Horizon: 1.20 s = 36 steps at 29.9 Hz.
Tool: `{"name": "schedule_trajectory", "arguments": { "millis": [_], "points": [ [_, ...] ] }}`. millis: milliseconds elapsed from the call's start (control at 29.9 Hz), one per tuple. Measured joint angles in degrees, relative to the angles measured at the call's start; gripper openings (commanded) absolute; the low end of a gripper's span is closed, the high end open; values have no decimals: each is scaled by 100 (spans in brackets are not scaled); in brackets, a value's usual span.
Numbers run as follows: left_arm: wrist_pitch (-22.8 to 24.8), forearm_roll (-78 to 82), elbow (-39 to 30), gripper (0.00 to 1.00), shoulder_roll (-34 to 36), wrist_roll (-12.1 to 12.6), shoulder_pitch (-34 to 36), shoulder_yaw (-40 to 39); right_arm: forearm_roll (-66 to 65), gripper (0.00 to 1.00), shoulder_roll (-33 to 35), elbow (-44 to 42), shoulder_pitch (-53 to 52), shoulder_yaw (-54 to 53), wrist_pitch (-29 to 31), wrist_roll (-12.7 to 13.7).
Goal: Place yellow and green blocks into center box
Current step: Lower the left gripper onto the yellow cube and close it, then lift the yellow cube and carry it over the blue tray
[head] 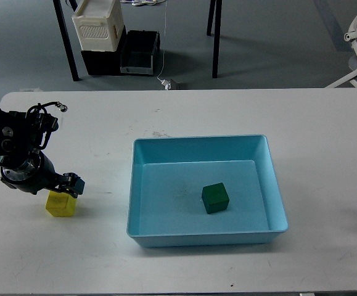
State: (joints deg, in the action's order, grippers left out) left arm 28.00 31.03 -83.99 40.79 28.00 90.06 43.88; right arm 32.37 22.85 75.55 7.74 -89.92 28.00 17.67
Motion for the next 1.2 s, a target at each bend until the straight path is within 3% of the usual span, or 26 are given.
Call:
{"name": "schedule_trajectory", "arguments": {
  "millis": [602, 802, 869, 903, 1003, 1103, 1203],
  "points": [
    [0, 29, 465, 99, -46, 0, -653, -385, -3, 100, 2, -3, 7, 10, 0, 0],
    [0, 43, 540, 93, -246, 0, -836, -390, -3, 100, 17, -2, 7, 3, 0, 0],
    [0, 44, 541, 88, -253, 0, -877, -390, -3, 100, 17, 2, 4, 1, 0, 0],
    [0, 46, 541, 81, -254, 0, -891, -390, -3, 100, 18, 2, 4, 1, 0, 0],
    [0, 52, 542, 43, -255, 0, -905, -390, -4, 100, 25, 4, 0, 1, 0, 0],
    [0, 118, 532, 18, -263, 0, -885, -390, -3, 100, 26, 4, 0, 1, 0, 0],
    [0, 197, 511, 9, -267, 0, -868, -431, -3, 100, 26, 4, 6, 1, 0, 0]
  ]
}}
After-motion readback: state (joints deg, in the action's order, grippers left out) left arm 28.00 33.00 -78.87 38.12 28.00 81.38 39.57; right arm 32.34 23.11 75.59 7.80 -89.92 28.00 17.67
